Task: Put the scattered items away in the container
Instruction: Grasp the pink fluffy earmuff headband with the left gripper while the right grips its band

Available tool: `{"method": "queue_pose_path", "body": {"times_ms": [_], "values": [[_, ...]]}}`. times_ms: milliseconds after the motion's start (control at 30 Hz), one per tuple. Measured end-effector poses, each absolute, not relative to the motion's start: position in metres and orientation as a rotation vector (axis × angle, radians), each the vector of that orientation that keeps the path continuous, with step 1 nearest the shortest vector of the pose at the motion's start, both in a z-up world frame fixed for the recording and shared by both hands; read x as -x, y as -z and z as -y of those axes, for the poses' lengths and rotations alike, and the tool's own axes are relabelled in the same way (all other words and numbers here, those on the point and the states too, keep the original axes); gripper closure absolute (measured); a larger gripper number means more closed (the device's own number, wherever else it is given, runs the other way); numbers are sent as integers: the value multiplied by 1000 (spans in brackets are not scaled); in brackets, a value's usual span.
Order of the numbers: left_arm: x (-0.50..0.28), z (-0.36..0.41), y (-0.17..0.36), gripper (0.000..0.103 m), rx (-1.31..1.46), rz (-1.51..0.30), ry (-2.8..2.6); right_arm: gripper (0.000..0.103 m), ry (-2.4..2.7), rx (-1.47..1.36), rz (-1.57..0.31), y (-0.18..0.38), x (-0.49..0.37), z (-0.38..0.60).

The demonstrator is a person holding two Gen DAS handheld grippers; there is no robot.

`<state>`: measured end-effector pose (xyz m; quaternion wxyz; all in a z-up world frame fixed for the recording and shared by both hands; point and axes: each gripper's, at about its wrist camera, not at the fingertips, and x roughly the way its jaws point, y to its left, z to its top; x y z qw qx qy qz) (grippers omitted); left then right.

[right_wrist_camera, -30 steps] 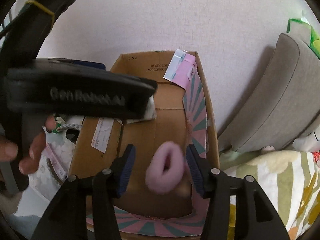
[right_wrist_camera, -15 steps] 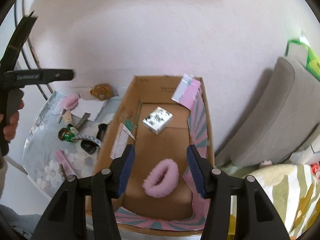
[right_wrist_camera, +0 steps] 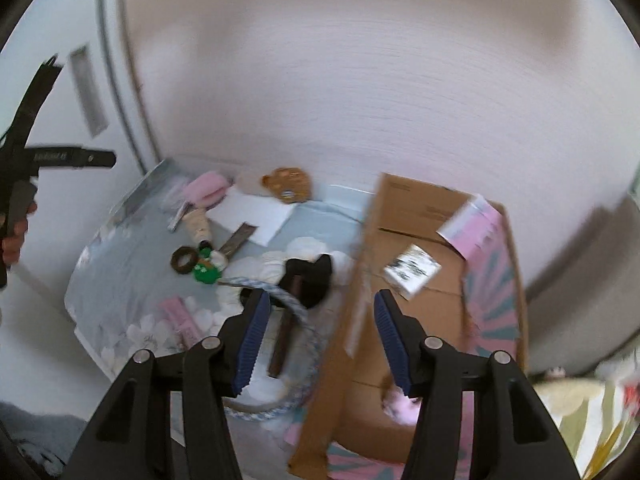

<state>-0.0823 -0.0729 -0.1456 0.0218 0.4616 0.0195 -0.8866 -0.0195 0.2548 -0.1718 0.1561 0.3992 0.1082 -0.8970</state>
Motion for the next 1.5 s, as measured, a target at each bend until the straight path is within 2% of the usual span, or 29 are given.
{"method": "queue_pose_path", "body": {"times_ms": [167, 367, 600, 767, 1133, 1167, 1233, 1267, 1300, 1433, 1500], "values": [[99, 80, 176, 4, -1505, -22, 2721, 53, 2417, -1147, -576, 194, 32, -228], [129, 76, 224, 4, -1648, -32, 2684, 53, 2215, -1244, -797, 224, 55, -209], [164, 73, 268, 4, -1724, -36, 2660, 53, 2080, -1360, -917, 255, 80, -197], [188, 68, 271, 4, -1705, -52, 2692, 53, 2007, -1424, -990, 273, 90, -192], [241, 26, 292, 5, -1716, 144, 2826, 53, 1897, -1414, -1205, 289, 97, -185], [242, 23, 294, 8, -1718, 162, 2833, 53, 1882, -1394, -1227, 289, 96, -183], [243, 18, 302, 23, -1748, 201, 2835, 62, 1829, -1371, -1274, 292, 93, -178], [243, 16, 307, 41, -1778, 203, 2831, 65, 1797, -1372, -1296, 294, 92, -175], [243, 15, 311, 53, -1796, 206, 2823, 71, 1774, -1365, -1315, 297, 91, -173], [238, 16, 314, 59, -1764, 212, 2830, 87, 1737, -1351, -1338, 302, 90, -164], [234, 18, 314, 61, -1745, 201, 2841, 92, 1751, -1344, -1333, 304, 91, -162]]}}
